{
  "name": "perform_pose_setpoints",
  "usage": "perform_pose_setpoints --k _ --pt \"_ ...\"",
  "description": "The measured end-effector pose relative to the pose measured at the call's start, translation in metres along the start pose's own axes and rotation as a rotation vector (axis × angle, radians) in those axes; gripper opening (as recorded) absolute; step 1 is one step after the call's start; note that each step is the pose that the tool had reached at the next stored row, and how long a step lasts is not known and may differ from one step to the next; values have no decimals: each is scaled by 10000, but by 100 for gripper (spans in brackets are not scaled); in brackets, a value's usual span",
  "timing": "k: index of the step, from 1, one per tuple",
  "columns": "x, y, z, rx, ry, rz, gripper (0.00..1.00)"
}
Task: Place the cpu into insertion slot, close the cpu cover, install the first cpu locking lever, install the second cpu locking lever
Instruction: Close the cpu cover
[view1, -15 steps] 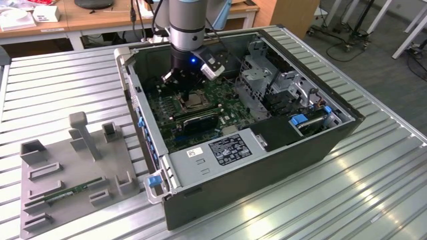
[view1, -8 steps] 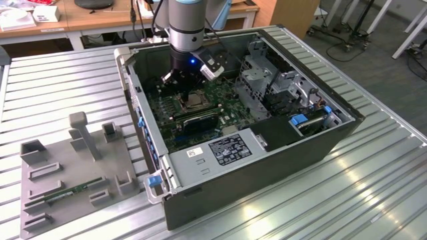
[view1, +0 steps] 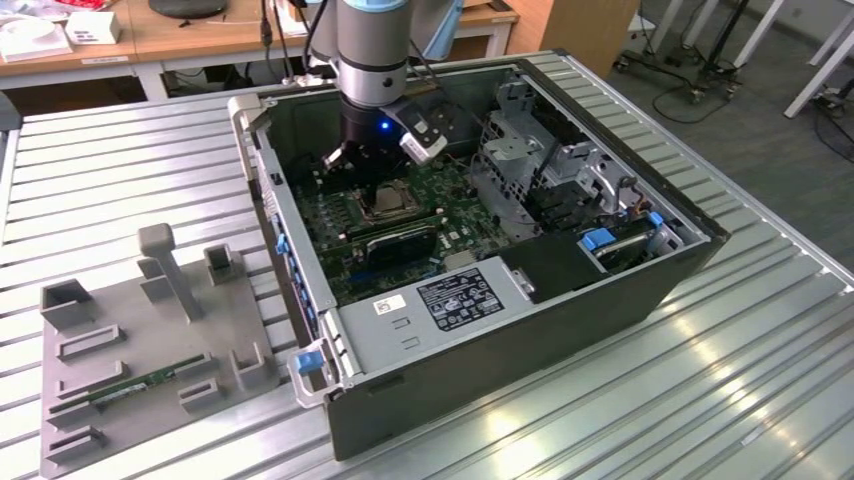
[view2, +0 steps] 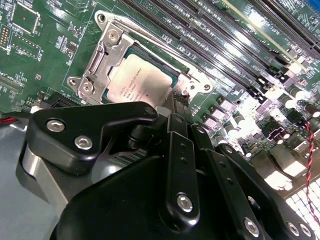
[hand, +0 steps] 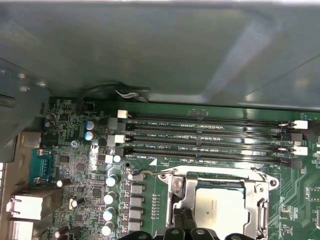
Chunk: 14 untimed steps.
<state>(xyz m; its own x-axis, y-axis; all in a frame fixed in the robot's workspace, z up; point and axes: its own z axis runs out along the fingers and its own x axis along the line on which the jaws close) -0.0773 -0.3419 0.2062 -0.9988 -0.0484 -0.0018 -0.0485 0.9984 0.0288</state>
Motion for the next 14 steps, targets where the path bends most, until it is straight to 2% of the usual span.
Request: perform_pose_setpoints --k 14 --pt "0 -1 39 0 0 0 11"
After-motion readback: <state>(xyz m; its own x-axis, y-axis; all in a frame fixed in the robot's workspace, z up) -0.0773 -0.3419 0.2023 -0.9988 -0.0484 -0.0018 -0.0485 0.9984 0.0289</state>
